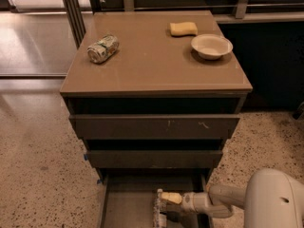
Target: Place blue plastic bottle into bottom drawer
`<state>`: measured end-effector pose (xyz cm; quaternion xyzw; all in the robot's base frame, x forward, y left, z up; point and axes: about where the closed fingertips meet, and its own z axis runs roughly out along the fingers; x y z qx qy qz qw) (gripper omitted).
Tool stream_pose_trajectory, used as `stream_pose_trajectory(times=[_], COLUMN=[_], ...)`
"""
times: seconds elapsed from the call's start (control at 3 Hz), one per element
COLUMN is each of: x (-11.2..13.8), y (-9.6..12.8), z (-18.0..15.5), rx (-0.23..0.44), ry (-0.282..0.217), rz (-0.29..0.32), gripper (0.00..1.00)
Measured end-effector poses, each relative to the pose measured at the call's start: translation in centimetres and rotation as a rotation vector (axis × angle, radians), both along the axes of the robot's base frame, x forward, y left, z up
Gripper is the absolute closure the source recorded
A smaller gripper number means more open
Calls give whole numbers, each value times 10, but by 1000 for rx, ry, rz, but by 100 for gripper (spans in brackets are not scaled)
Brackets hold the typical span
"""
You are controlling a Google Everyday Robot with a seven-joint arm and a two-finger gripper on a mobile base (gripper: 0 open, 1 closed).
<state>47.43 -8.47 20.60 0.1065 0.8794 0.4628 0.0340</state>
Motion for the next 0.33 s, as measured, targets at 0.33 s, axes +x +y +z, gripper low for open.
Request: stream_pose_trajectory(times=[0.33], x=[0], y=[0], z=[0], rx=[0], ry=[0], rz=[0], gripper=[0])
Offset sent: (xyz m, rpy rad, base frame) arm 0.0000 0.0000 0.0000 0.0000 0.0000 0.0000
